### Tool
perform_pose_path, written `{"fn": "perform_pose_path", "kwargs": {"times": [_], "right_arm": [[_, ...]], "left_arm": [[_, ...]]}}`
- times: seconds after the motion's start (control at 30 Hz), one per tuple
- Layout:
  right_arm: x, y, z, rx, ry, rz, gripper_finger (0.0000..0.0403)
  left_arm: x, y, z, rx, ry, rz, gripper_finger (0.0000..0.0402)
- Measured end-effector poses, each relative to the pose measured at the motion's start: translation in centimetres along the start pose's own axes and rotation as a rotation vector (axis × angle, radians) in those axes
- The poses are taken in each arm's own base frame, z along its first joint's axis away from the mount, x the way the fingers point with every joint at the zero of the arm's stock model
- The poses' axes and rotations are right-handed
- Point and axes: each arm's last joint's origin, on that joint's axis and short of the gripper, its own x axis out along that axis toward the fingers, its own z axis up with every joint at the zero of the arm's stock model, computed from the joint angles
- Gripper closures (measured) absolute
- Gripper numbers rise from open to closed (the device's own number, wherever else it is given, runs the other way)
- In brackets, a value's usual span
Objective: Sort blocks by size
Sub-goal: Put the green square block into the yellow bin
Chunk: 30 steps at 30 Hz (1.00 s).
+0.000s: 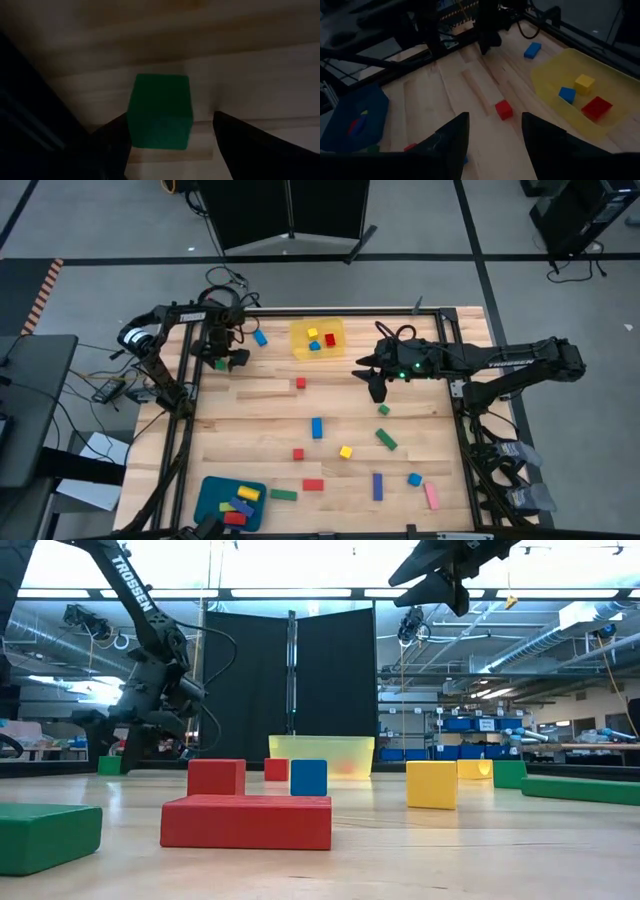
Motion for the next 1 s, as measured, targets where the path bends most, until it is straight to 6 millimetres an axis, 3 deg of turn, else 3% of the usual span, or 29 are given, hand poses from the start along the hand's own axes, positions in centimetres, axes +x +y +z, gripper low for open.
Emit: {"fn": "perform_pose_path", "kwargs": {"times": [0.37,0.5,0.77,1.0], "right_arm": [[0.0,0.0,0.0,0.007,0.0,0.0,0.0211],[0.0,0.0,0.0,0.026,0.0,0.0,0.0211],[0.0,0.0,0.0,0.027,0.0,-0.001,0.0211],[0.0,-0.01,0.0,0.031,-0.001,-0.002,0.0211]], "left_arm": [[-0.11,-0.22,0.58,0.013,-0.061,-0.021,0.0132],[-0.16,-0.25,0.65,0.015,-0.069,-0.023,0.0162],[-0.29,-0.28,0.73,0.014,-0.082,-0.024,0.0263],[-0.44,-0.35,0.67,0.026,-0.067,-0.043,0.0262]]}}
